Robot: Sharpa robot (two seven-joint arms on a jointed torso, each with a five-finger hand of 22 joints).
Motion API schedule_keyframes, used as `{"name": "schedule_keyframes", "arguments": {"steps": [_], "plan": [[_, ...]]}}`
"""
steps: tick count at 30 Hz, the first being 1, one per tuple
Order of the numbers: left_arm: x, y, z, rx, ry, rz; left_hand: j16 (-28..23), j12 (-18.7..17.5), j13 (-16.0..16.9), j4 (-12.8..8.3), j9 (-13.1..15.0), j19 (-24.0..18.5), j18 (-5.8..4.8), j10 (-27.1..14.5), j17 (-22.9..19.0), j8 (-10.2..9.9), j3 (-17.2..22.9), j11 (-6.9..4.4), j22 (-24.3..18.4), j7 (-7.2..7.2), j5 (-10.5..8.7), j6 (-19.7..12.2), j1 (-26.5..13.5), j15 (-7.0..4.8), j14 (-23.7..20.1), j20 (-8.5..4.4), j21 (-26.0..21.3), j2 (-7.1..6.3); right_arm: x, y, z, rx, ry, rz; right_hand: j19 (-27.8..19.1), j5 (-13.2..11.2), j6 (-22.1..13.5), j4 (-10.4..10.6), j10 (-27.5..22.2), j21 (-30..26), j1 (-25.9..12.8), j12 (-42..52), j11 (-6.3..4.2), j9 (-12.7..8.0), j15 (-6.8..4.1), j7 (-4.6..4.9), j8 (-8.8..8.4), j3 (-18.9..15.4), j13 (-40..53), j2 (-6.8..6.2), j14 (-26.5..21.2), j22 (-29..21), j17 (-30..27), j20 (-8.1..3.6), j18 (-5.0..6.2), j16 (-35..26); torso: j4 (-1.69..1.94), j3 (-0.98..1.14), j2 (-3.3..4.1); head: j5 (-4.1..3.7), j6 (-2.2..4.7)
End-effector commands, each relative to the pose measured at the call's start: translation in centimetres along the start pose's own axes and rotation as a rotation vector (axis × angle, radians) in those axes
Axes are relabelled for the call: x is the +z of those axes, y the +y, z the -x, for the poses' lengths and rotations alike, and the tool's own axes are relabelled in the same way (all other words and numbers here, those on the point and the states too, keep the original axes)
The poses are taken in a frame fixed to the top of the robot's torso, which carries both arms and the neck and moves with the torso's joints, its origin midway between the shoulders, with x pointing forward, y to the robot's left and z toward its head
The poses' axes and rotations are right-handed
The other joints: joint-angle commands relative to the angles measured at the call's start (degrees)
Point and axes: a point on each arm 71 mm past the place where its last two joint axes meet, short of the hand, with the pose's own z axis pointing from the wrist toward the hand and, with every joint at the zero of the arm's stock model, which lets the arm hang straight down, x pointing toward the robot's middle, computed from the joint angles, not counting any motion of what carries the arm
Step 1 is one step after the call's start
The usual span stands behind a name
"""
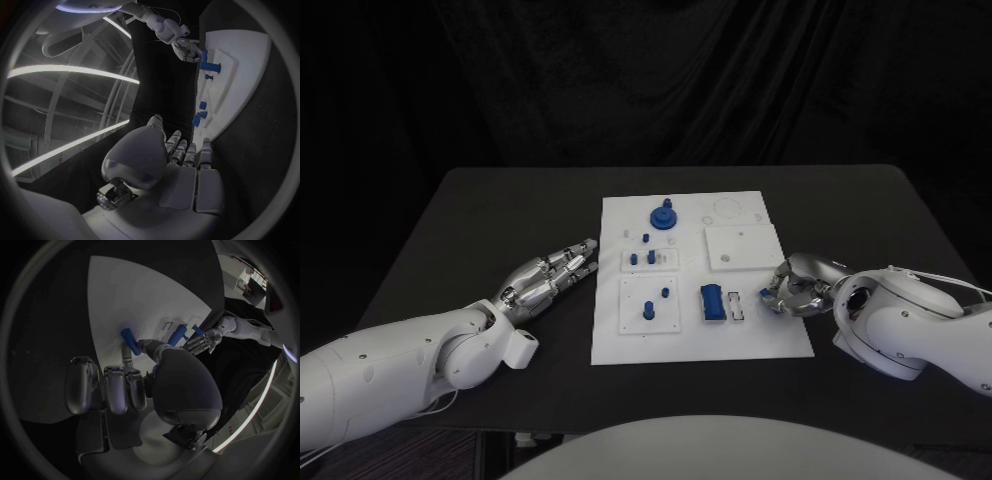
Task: Assemble the parts on the task board
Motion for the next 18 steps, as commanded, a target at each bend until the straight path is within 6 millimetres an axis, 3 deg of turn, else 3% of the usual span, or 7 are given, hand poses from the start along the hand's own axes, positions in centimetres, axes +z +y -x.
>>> {"name": "schedule_keyframes", "arguments": {"steps": [1,7,12,18], "plan": [[0.1,-0.4,-0.2,-0.012,0.010,-0.067,-0.2,0.1,0.1,0.0,0.0,0.0,0.41,0.0,-0.1,-0.1,0.3,0.40,0.0,0.24,0.18,-0.1,0.5,0.21,0.0,0.45,0.2,-0.10,-0.3,-0.2,-0.3,0.204,0.042,-0.036,1.6,-0.6,2.9,-1.4,6.1,0.3,-0.7,0.2,-0.50,-1.4,-0.65,-2.82,0.15,1.9,15.1,0.32,4.2,11.4,5.6,-0.43,0.11,0.1,0.04,-0.01,0.01,-1.65,-0.01],[0.1,-0.4,-0.2,-0.011,0.010,-0.071,-0.2,0.1,0.1,0.0,0.0,0.0,0.40,0.1,-0.1,0.0,0.4,0.41,-0.1,0.25,0.23,0.0,0.5,0.23,0.0,0.47,0.2,-0.11,-0.6,0.3,-0.1,0.314,0.063,-0.057,1.6,-3.7,3.3,-0.6,6.1,0.3,-1.8,0.2,-0.68,-1.1,-0.81,-3.01,-0.59,2.0,15.1,1.31,4.2,11.4,5.5,-0.61,0.12,0.1,0.03,-0.03,0.00,-3.87,-0.01],[0.1,-0.4,-0.2,-0.012,0.011,-0.074,-0.2,0.1,0.1,0.0,0.0,0.0,0.40,0.1,-0.1,0.0,0.4,0.41,-0.1,0.24,0.22,0.0,0.5,0.23,0.0,0.47,0.2,-0.12,-0.8,0.8,-0.4,0.377,0.094,-0.068,1.6,-4.0,3.3,-0.5,6.1,0.3,-1.9,0.2,-0.71,-1.0,-0.83,-3.05,-0.65,2.0,15.1,1.41,4.2,11.4,5.5,-0.63,0.13,0.1,0.05,0.05,0.03,-4.61,-0.01],[0.2,-0.4,-0.3,-0.014,0.013,-0.074,-0.2,0.1,0.1,0.0,0.0,0.0,0.40,0.1,-0.1,0.0,0.4,0.41,-0.1,0.24,0.22,0.0,0.5,0.23,0.0,0.47,0.2,-0.12,-0.7,1.3,-0.6,0.416,0.114,-0.070,1.6,-4.1,3.4,-0.5,6.1,0.3,-1.9,0.2,-0.72,-0.9,-0.84,-3.07,-0.65,2.0,15.1,1.48,4.2,11.4,5.4,-0.64,0.13,0.1,0.03,0.06,0.00,-4.87,-0.01]]}}
